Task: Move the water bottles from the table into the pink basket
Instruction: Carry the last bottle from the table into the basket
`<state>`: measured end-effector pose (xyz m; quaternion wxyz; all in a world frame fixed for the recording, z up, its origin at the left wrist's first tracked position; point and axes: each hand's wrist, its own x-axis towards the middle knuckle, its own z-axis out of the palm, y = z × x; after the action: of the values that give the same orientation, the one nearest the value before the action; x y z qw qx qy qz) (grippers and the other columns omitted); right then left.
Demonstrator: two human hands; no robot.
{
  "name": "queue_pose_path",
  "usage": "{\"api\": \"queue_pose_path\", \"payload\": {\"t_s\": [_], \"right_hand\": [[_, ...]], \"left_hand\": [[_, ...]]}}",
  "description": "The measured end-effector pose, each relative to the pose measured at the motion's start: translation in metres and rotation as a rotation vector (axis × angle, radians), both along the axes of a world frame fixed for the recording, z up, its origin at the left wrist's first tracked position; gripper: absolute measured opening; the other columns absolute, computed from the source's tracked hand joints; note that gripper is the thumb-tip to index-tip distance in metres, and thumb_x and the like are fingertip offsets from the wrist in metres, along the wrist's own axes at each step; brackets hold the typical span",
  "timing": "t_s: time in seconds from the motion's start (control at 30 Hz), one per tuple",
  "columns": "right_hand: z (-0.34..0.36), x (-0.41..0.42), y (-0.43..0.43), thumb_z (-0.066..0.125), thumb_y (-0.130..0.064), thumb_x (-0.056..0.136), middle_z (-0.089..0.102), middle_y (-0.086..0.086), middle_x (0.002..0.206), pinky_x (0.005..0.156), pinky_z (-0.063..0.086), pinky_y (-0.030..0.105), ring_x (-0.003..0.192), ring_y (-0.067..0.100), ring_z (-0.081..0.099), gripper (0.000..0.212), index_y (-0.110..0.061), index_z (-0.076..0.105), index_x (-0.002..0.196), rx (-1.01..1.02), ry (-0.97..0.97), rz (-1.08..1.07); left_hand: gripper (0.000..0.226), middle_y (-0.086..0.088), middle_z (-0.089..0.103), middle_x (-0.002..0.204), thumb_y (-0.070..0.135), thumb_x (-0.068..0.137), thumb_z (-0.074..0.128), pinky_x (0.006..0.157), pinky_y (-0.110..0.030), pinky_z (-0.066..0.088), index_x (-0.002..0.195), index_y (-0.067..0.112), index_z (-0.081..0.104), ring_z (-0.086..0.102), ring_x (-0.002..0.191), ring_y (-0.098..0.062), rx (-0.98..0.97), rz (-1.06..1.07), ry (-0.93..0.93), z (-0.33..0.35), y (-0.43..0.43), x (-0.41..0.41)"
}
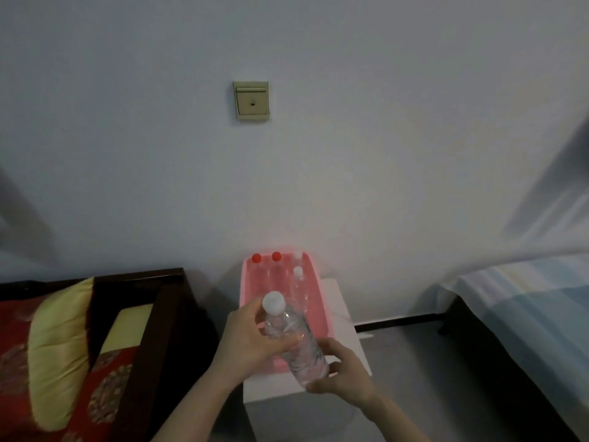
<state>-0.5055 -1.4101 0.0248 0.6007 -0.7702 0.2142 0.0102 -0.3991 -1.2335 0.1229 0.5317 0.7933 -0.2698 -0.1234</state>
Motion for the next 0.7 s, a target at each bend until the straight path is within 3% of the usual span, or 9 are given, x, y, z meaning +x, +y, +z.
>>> {"api": "queue_pose_path", "payload": {"t_s": [0.1,0.2,0.37,0.53,0.6,0.7], "right_hand": [[-0.012,0.061,-0.027,0.087,-0.011,0.052,0.066,-0.001,0.113,0.067,0.054,0.019,0.084,0.012,0.068,0.073,-0.025,0.061,0.119,0.024,-0.006,0.019],[-0.026,0.107,-0.044,0.087,-0.009,0.055,0.066,-0.003,0.116,0.067,0.054,0.018,0.086,0.006,0.068,0.074,-0.024,0.060,0.122,0.084,0.013,0.016],[-0.065,0.175,-0.070,0.085,-0.004,0.058,0.061,-0.004,0.120,0.065,0.054,0.017,0.091,0.010,0.064,0.075,-0.022,0.056,0.125,0.221,0.083,-0.011],[-0.122,0.231,-0.085,0.077,0.007,0.062,0.060,0.002,0.121,0.069,0.053,0.018,0.097,0.012,0.059,0.076,-0.022,0.053,0.128,0.309,0.156,-0.097],[-0.146,0.249,-0.084,0.071,0.011,0.064,0.061,0.004,0.118,0.073,0.055,0.025,0.098,0.016,0.060,0.075,-0.018,0.049,0.130,0.373,0.201,-0.197],[-0.180,0.272,-0.077,0.062,0.013,0.072,0.062,0.008,0.102,0.067,0.051,0.027,0.082,0.018,0.061,0.061,-0.012,0.049,0.126,0.582,0.306,-0.421]], "left_hand": [[0.060,0.011,0.073,0.098,0.026,0.054,0.091,0.076,-0.015,0.055,0.109,0.023,0.066,0.068,0.090,0.000,0.018,0.031,-0.005,-0.007,-0.026,0.062],[0.064,0.010,0.073,0.098,0.024,0.053,0.091,0.077,-0.019,0.057,0.111,0.021,0.066,0.069,0.091,-0.003,0.053,0.062,0.016,-0.025,-0.049,0.107],[0.059,0.019,0.073,0.088,0.025,0.051,0.090,0.066,-0.005,0.051,0.106,0.025,0.068,0.066,0.085,0.008,0.109,0.092,0.025,-0.067,-0.088,0.172],[0.055,0.027,0.070,0.097,0.032,0.051,0.088,0.076,-0.019,0.055,0.101,0.040,0.065,0.068,0.088,0.003,0.147,0.093,0.052,-0.118,-0.122,0.216],[0.056,0.025,0.070,0.098,0.030,0.052,0.089,0.078,-0.021,0.056,0.102,0.039,0.065,0.068,0.089,0.002,0.164,0.102,0.050,-0.141,-0.132,0.229],[0.057,0.022,0.072,0.094,0.025,0.053,0.090,0.078,-0.022,0.056,0.102,0.040,0.065,0.067,0.087,0.004,0.196,0.119,0.054,-0.175,-0.142,0.245]]}}
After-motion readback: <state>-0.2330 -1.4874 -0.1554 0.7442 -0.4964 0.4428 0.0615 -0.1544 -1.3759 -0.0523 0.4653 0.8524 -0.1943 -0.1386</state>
